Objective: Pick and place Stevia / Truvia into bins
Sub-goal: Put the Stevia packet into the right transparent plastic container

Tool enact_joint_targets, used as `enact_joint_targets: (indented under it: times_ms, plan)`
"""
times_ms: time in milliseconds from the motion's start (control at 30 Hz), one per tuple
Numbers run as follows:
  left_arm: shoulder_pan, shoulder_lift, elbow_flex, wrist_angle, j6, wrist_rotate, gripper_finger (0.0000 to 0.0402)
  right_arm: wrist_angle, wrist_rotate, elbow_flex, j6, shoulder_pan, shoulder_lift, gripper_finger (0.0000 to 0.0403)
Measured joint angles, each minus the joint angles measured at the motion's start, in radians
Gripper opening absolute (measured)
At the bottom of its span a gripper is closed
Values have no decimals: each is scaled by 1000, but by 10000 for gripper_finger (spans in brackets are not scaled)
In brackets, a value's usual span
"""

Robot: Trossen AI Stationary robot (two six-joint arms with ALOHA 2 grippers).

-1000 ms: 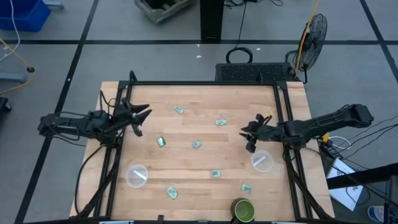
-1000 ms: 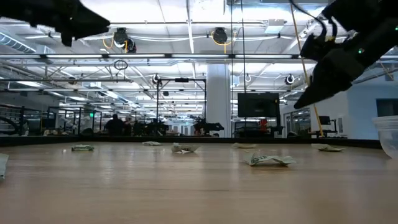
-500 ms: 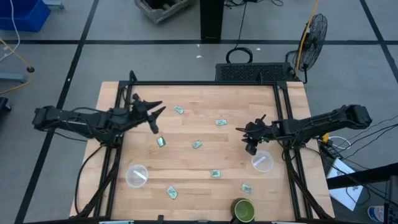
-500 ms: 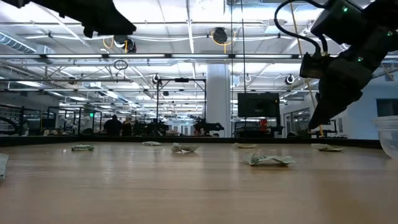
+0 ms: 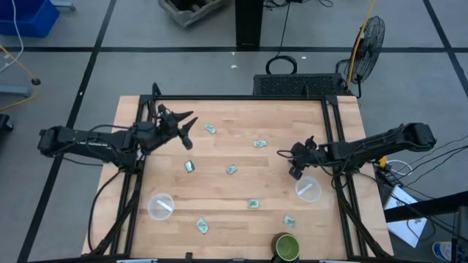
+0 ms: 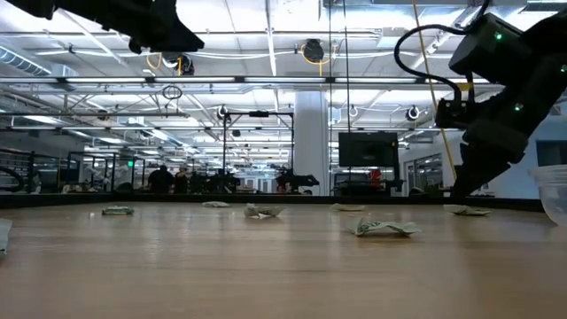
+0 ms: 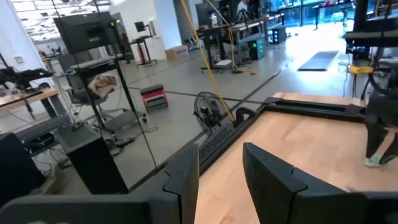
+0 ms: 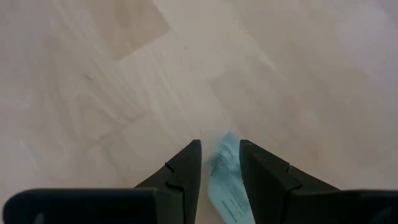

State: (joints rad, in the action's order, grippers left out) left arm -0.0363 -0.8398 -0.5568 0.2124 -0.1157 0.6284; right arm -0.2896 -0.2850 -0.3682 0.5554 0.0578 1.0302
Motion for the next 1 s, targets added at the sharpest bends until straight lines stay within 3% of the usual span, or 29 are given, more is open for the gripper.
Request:
enact_joint_targets:
  times_ms: [700, 1000]
  plan:
    - [-28, 0, 0, -1, 46, -9, 131, 13, 0, 53, 7, 0, 0, 141]
    - [-28, 0, 0, -1, 46, -9, 131, 11, -2, 54, 5, 0, 0, 88]
